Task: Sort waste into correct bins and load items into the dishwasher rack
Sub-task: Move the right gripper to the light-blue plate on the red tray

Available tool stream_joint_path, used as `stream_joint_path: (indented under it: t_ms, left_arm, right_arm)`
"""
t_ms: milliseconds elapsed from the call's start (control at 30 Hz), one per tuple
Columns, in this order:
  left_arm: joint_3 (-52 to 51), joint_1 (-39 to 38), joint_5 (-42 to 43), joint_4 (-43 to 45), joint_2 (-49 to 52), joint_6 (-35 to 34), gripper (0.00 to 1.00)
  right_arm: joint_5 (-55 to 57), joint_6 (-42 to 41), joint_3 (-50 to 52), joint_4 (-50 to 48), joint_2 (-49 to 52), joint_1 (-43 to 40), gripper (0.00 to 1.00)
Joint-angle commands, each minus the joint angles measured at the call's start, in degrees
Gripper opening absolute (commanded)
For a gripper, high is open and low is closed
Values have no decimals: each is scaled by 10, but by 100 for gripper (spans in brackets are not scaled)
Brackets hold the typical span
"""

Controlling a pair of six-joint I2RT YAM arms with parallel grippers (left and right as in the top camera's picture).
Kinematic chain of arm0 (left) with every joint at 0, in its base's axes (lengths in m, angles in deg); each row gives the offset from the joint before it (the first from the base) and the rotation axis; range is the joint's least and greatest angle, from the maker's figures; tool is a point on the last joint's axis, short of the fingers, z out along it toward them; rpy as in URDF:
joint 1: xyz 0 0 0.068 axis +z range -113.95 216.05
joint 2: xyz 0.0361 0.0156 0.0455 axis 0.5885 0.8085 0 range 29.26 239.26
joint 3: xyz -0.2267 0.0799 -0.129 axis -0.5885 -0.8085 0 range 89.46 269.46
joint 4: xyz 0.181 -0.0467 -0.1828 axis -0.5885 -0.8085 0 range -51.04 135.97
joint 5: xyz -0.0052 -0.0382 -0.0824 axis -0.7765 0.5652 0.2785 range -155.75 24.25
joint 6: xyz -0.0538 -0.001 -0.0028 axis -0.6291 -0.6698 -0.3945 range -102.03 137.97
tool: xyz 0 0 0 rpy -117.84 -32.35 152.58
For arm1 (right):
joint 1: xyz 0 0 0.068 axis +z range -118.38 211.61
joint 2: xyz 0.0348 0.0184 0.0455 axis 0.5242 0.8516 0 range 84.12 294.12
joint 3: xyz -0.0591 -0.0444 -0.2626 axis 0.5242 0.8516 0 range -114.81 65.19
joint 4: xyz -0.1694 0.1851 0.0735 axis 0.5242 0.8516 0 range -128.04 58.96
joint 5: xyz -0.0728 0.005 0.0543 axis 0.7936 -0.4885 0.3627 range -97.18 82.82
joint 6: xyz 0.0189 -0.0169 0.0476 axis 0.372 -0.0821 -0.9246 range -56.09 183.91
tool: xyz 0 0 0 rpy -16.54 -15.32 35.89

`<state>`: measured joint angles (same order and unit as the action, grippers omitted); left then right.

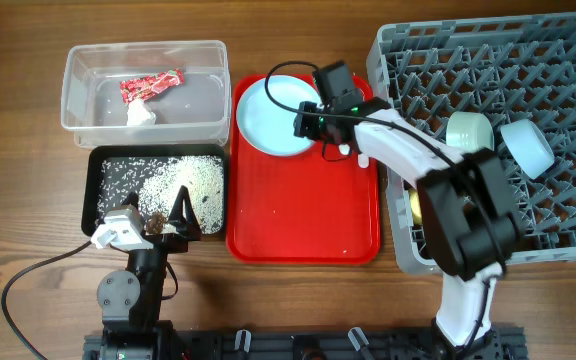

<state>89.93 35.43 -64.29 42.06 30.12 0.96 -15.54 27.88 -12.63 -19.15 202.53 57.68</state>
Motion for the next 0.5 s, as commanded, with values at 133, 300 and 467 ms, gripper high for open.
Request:
stream_joint_path:
  t_ms: [133,300,467]
  left_arm:
    - [-1,4,5,-4,0,1,100]
    - [-1,4,5,-4,0,1,100]
    - [-1,4,4,-4,0,1,100]
  right_arm:
    - [-6,-76,-6,24,40,2,27]
    - [-8,-75,-6,46,40,2,31]
    - [-39,-44,-6,98,19,8,33]
